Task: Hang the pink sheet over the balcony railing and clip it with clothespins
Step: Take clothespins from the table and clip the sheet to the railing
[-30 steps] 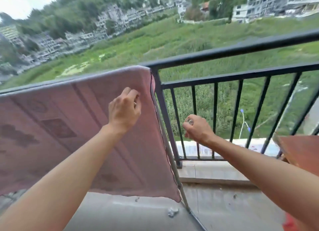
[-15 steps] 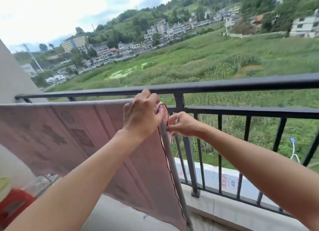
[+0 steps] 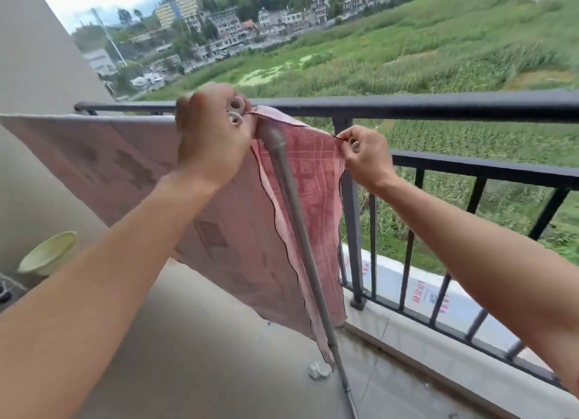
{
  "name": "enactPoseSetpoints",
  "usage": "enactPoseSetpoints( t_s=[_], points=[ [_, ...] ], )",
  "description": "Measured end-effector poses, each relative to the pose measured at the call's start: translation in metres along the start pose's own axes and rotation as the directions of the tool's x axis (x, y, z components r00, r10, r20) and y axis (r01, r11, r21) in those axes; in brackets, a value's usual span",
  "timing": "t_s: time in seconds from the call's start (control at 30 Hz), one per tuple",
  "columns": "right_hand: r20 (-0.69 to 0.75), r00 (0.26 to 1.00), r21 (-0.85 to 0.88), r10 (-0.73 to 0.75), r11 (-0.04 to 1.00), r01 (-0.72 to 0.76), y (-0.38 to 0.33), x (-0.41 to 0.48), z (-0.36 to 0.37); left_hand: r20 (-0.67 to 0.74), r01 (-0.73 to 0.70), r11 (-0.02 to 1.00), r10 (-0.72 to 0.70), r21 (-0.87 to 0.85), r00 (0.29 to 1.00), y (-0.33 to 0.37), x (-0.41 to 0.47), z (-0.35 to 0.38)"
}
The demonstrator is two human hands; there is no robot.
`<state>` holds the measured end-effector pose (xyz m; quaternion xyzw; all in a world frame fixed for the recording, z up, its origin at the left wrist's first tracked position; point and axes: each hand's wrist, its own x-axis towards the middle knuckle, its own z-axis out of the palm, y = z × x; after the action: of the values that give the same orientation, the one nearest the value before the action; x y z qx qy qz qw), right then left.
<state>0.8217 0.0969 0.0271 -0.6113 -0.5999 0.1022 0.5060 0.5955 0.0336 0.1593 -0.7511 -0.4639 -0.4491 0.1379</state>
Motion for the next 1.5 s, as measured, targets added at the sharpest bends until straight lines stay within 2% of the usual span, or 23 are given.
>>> enactPoseSetpoints(
  t_s=[0.07,0.13,0.2,0.3,0.37,0.43,0.53,0.6,0.63,0.7,0.73,0.8,0.87,0.9,1.0,1.1,1.2,1.27,1.33,1.4,1.5],
  points=[
    [0.122,0.992,-0.156,-0.036,0.986,0.055,0.007,-0.010,0.007,0.043,-0.057,0.998,0.055,0.039,0.998,0.017,0.009,0.009],
    [0.228,0.973,-0.215,-0.044,0.972,0.095,0.014,-0.022,0.013,0.140,-0.065,0.996,0.056,0.060,0.989,0.025,0.012,0.024],
    [0.220,0.973,-0.200,-0.069,0.973,0.115,0.019,-0.030,0.014,0.166,-0.030,0.999,0.025,0.030,0.986,0.030,0.018,0.030],
    [0.114,0.993,-0.164,-0.045,0.984,0.063,0.027,-0.036,0.010,0.125,-0.022,1.000,0.025,-0.022,0.992,0.038,0.035,0.031],
    [0.224,0.975,-0.198,0.002,0.979,0.043,0.031,-0.045,0.015,0.276,-0.071,0.997,0.068,0.001,0.959,0.042,0.037,0.035],
    [0.362,0.931,-0.210,0.036,0.977,0.044,0.028,-0.053,0.019,0.456,-0.107,0.994,0.095,0.000,0.885,0.037,0.036,0.041],
    [0.424,0.905,-0.182,0.031,0.982,0.052,0.015,-0.052,0.017,0.542,-0.038,0.989,0.109,-0.141,0.833,0.025,0.046,0.031],
    [0.475,0.880,-0.061,0.034,0.998,-0.005,0.004,-0.049,0.013,0.555,-0.036,0.984,0.129,-0.175,0.821,0.013,0.052,0.016],
    [0.509,0.860,0.065,0.024,0.996,-0.067,-0.002,-0.049,0.011,0.590,-0.033,0.985,0.130,-0.172,0.797,0.006,0.055,0.008],
    [0.547,0.837,0.278,0.008,0.942,-0.190,-0.018,-0.051,0.005,0.712,0.014,0.987,0.107,-0.162,0.694,-0.009,0.056,-0.008],
    [0.557,0.830,0.344,-0.025,0.917,-0.202,-0.027,-0.053,0.002,0.766,0.035,0.989,0.086,-0.141,0.637,-0.014,0.056,-0.012],
    [0.543,0.836,0.417,-0.081,0.890,-0.185,-0.046,-0.057,-0.001,0.804,-0.049,0.997,0.071,-0.053,0.591,-0.024,0.055,-0.012],
    [0.484,0.872,0.377,-0.076,0.917,-0.130,-0.060,-0.062,0.003,0.765,-0.241,0.970,0.151,0.005,0.625,-0.027,0.055,-0.002],
    [0.428,0.902,0.317,-0.060,0.944,-0.087,-0.064,-0.065,0.008,0.737,-0.289,0.957,0.206,-0.015,0.644,-0.025,0.056,0.004],
    [0.185,0.983,0.166,-0.010,0.986,-0.021,-0.060,-0.067,0.032,0.700,-0.288,0.947,0.302,-0.143,0.647,-0.018,0.065,0.014],
    [0.042,0.999,0.231,0.025,0.972,-0.034,-0.054,-0.069,0.040,0.705,-0.279,0.940,0.333,-0.196,0.626,-0.022,0.072,0.018],
    [0.013,0.997,0.290,0.074,0.954,-0.074,-0.056,-0.076,0.032,0.761,-0.288,0.930,0.354,-0.227,0.544,-0.024,0.075,0.020],
    [0.016,0.995,0.306,0.097,0.947,-0.097,-0.060,-0.081,0.031,0.788,-0.373,0.904,0.383,-0.210,0.482,-0.019,0.075,0.025],
    [-0.007,0.991,0.318,0.135,0.940,-0.126,-0.067,-0.086,0.033,0.772,-0.429,0.882,0.407,-0.193,0.488,-0.017,0.077,0.032],
    [-0.007,0.981,0.308,0.191,0.934,-0.180,-0.072,-0.091,0.030,0.760,-0.408,0.885,0.420,-0.223,0.495,-0.019,0.080,0.035],
    [0.075,0.929,0.269,0.362,0.890,-0.368,-0.072,-0.105,0.019,0.751,-0.398,0.866,0.474,-0.303,0.460,-0.025,0.081,0.035]
  ],
)
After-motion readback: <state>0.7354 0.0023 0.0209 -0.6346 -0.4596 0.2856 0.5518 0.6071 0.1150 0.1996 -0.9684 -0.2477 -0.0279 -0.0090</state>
